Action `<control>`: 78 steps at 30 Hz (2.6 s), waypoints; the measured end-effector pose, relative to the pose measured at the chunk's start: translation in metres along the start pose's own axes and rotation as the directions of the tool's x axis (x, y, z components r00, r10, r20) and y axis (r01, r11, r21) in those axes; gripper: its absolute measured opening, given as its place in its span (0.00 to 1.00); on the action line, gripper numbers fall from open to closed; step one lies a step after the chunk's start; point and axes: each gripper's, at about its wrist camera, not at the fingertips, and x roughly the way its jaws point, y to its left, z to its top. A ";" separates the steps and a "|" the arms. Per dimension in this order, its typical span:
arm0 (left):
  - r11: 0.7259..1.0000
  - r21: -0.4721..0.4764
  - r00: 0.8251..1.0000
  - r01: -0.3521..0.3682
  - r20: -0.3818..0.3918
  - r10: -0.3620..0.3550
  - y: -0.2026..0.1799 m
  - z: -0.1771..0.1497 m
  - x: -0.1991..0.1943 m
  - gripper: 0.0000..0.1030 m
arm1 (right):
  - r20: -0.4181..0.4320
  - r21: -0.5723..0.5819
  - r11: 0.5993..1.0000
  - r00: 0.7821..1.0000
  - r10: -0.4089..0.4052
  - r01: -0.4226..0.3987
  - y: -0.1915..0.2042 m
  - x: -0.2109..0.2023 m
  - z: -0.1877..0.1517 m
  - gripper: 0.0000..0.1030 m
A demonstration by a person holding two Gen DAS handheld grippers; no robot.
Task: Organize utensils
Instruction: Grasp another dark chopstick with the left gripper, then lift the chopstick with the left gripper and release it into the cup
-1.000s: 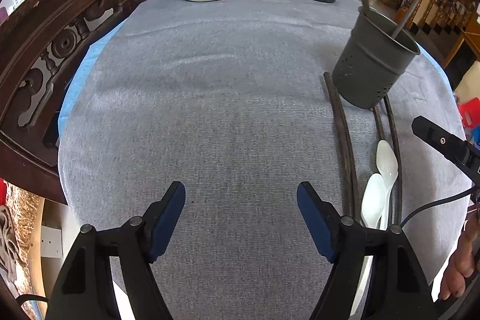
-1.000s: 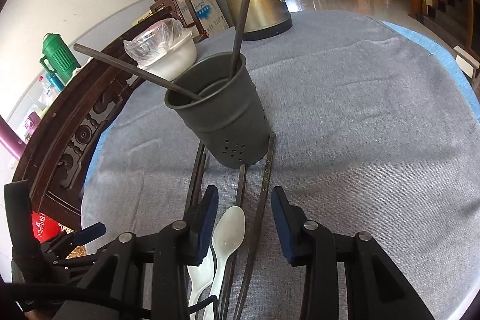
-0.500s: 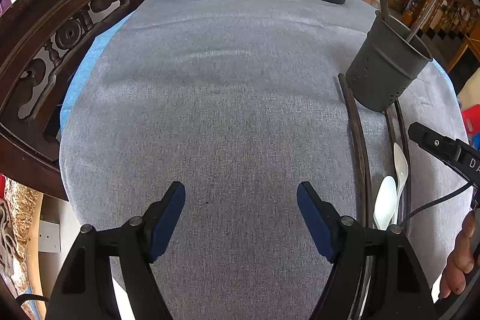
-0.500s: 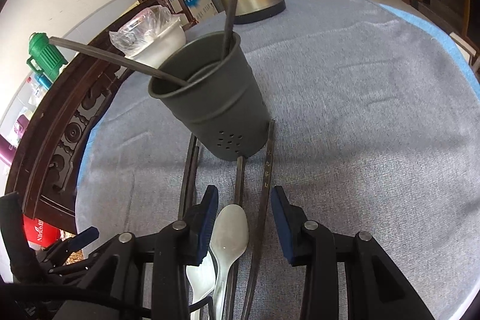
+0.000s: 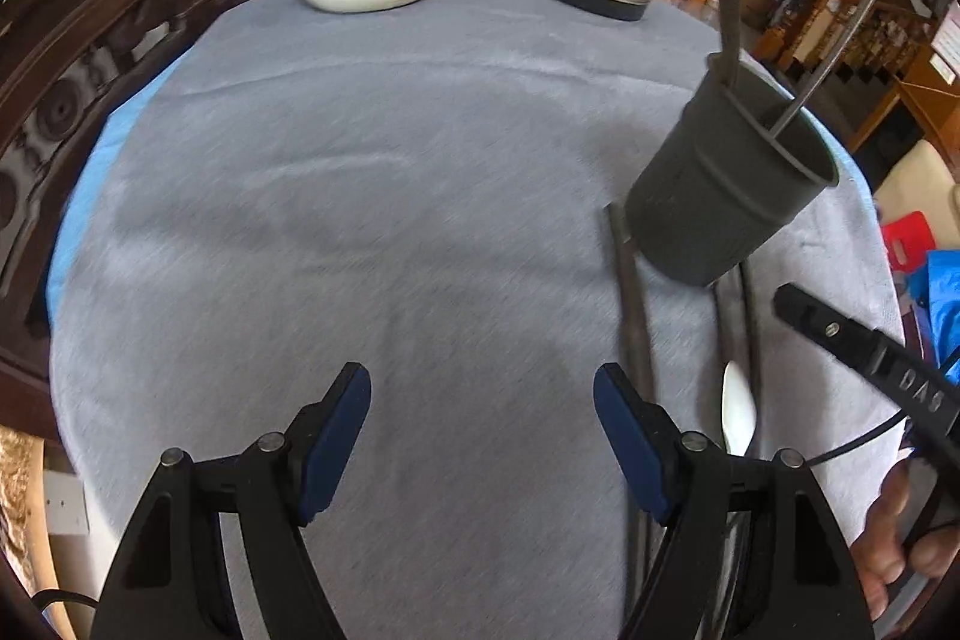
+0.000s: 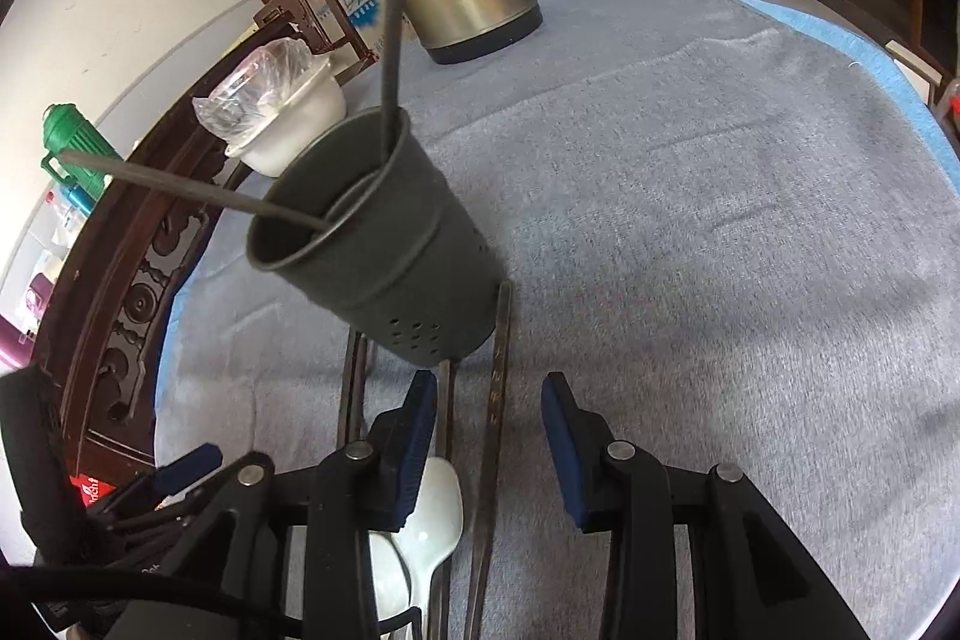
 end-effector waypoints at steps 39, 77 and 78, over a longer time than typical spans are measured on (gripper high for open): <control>0.984 0.161 0.997 0.074 -0.012 -0.073 -0.008 -0.007 0.007 0.14 | -0.081 0.091 0.993 0.993 0.089 -0.082 -0.054 -0.006 -0.018 0.06; 0.981 0.144 0.978 0.128 0.144 -0.149 0.006 0.026 -0.095 0.05 | 0.130 -0.178 0.982 0.987 0.090 -0.067 0.009 -0.084 -0.002 0.06; 0.980 0.150 0.973 0.130 0.170 -0.155 0.004 0.027 -0.105 0.05 | 0.157 -0.183 0.980 0.982 0.106 -0.076 0.012 -0.092 -0.002 0.06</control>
